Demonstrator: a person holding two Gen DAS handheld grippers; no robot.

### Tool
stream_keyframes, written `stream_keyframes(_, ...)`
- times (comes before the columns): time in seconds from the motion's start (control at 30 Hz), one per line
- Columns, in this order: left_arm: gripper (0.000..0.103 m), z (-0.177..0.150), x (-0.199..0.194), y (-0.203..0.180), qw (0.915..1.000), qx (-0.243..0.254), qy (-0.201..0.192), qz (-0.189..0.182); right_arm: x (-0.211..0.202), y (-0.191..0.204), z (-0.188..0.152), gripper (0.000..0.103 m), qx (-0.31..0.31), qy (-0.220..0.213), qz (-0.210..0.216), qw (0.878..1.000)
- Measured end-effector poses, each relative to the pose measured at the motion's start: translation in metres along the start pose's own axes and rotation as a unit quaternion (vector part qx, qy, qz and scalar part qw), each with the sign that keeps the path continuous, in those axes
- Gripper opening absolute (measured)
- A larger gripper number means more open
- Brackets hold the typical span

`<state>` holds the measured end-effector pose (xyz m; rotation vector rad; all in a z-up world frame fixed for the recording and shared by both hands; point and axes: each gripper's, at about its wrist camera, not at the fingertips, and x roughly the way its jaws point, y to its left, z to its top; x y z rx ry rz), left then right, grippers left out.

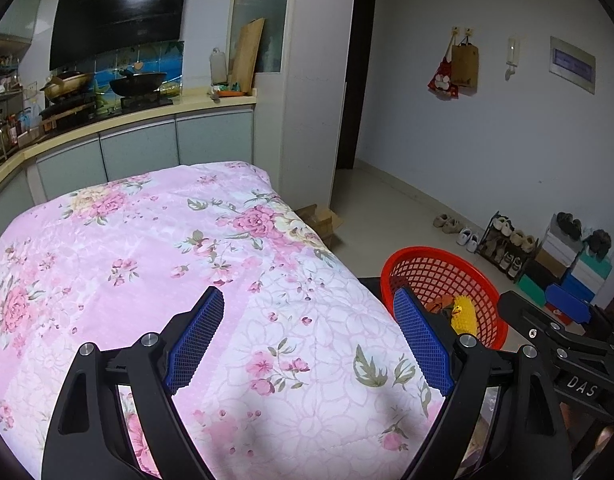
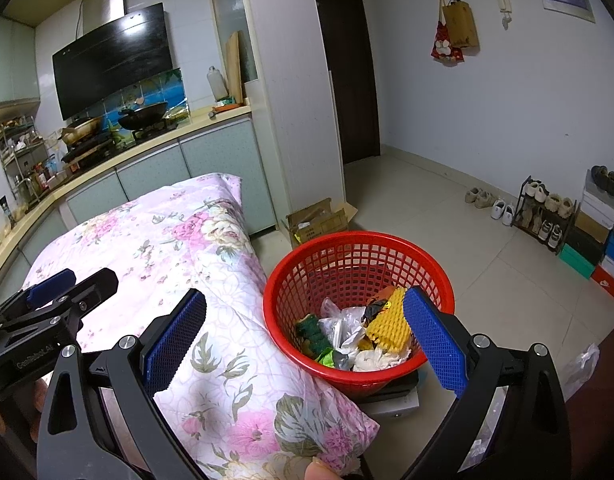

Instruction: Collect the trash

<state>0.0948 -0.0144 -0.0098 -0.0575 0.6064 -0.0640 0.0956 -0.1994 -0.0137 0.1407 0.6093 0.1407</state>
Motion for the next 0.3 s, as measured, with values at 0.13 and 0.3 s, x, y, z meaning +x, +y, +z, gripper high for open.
stream_keyframes(0.13, 0.084, -0.002, -0.003, 0.007, 0.9999, -0.003, 0.005, 0.013, -0.004, 0.001, -0.003, 0.096, -0.005, 0.000, 0.001, 1.000)
stream_keyframes(0.3, 0.084, -0.010, -0.014, 0.035, 0.9989, -0.016, 0.019, 0.040, -0.007, 0.016, -0.016, 0.096, -0.021, 0.006, 0.017, 1.000)
